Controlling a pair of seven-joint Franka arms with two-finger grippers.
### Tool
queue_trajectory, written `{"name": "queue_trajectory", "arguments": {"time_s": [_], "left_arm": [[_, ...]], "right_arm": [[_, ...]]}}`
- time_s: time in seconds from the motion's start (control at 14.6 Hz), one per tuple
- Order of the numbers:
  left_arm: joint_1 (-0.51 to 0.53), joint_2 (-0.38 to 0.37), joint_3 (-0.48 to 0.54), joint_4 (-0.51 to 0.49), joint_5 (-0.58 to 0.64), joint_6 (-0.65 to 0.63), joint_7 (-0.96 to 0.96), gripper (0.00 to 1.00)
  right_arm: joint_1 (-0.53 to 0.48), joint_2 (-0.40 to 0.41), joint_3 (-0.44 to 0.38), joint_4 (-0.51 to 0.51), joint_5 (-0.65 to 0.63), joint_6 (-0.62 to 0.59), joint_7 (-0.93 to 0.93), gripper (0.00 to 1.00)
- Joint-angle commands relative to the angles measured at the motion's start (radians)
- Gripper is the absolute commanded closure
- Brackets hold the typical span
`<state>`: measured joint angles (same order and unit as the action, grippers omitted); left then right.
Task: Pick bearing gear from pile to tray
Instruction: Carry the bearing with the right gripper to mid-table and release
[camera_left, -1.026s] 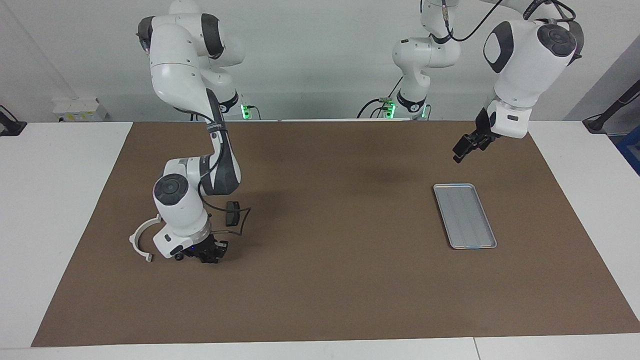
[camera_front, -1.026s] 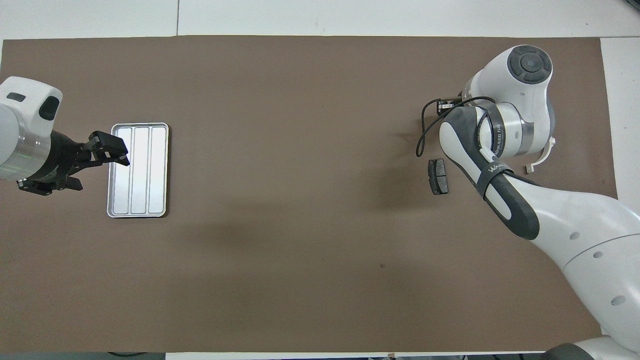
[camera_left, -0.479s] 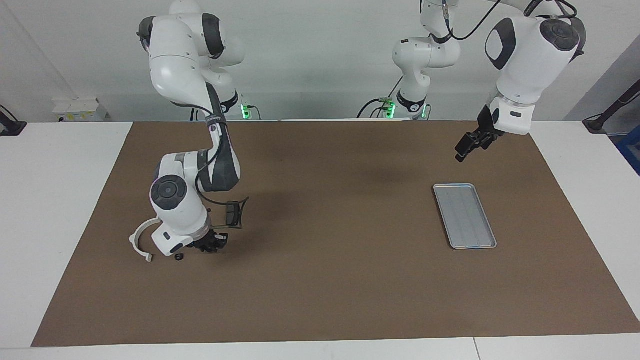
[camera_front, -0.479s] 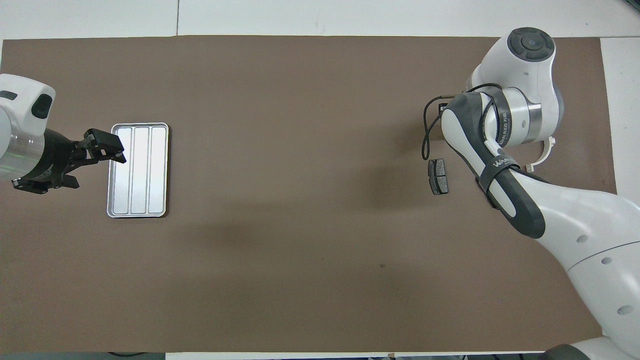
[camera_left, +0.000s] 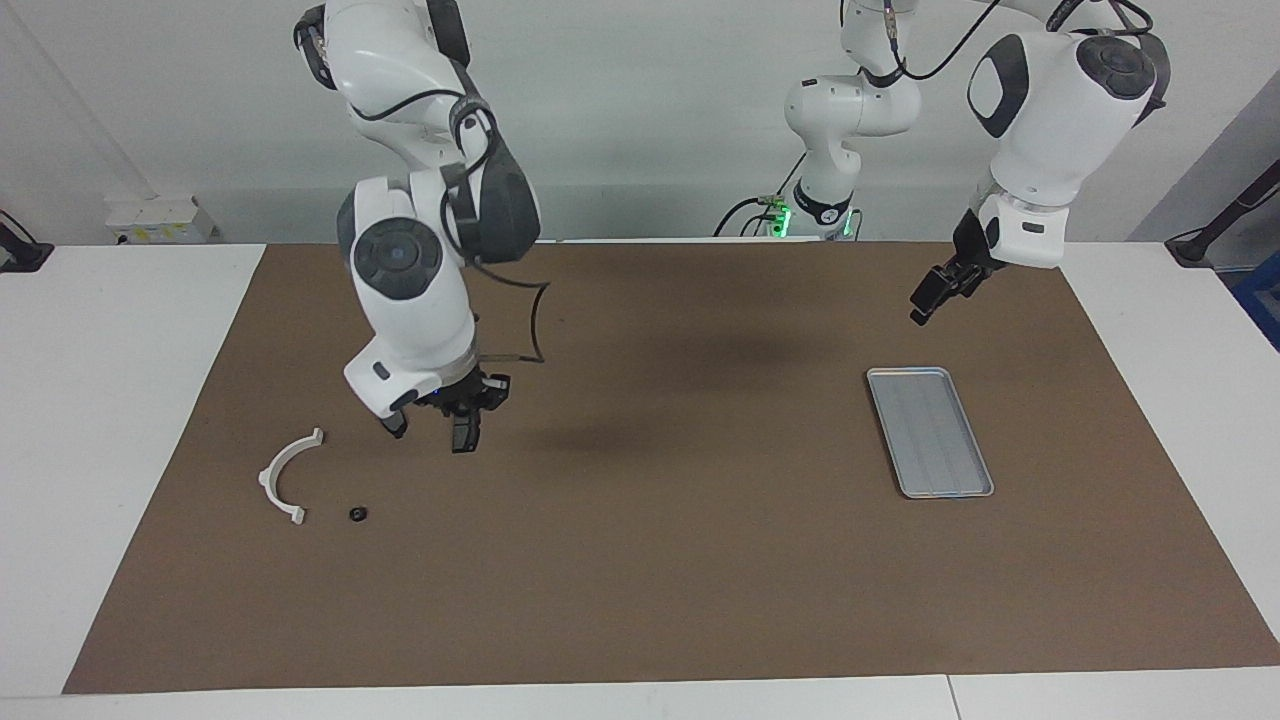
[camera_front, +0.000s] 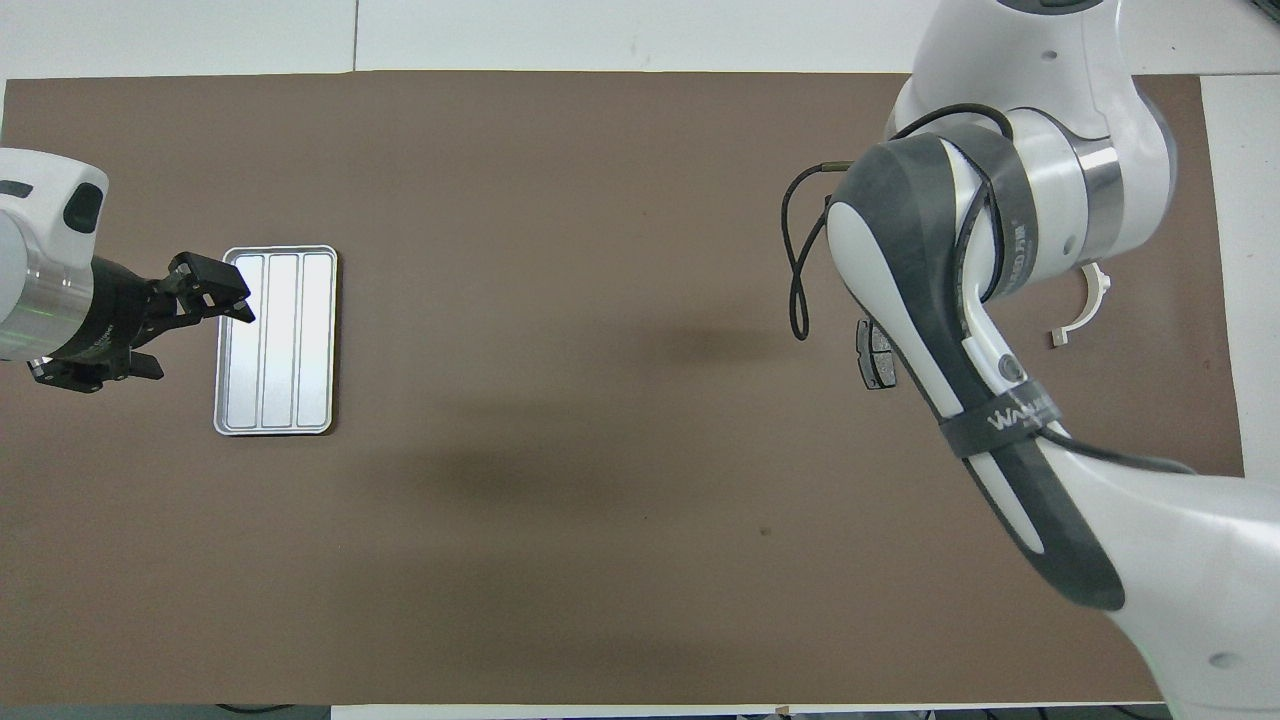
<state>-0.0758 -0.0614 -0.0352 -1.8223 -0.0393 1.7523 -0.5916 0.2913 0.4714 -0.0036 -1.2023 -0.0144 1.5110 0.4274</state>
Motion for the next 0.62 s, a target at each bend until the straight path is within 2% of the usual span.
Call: {"name": "queue_trajectory", "arguments": {"time_s": [0.0, 0.21, 0.34, 0.55], "left_arm": [[-0.015, -0.015, 0.008, -0.008, -0.010, 0.009, -0.039, 0.00], [-0.025, -0.017, 0.009, -0.006, -0.010, 0.010, -0.043, 0.00], [-0.036, -0.017, -0.003, -0.006, 0.001, 0.010, -0.050, 0.00], [-0.026, -0.018, -0.003, -0.005, 0.001, 0.013, -0.053, 0.00]], "right_arm": [[0.124, -0.022, 0.001, 0.009, 0.051, -0.026, 0.306, 1.00], [0.233, -0.022, 0.005, 0.009, 0.135, 0.032, 0.655, 1.00], [0.300, -0.011, 0.007, 0.009, 0.145, 0.089, 0.788, 1.00], [0.376, 0.032, 0.005, 0.000, 0.132, 0.176, 0.890, 1.00]]}}
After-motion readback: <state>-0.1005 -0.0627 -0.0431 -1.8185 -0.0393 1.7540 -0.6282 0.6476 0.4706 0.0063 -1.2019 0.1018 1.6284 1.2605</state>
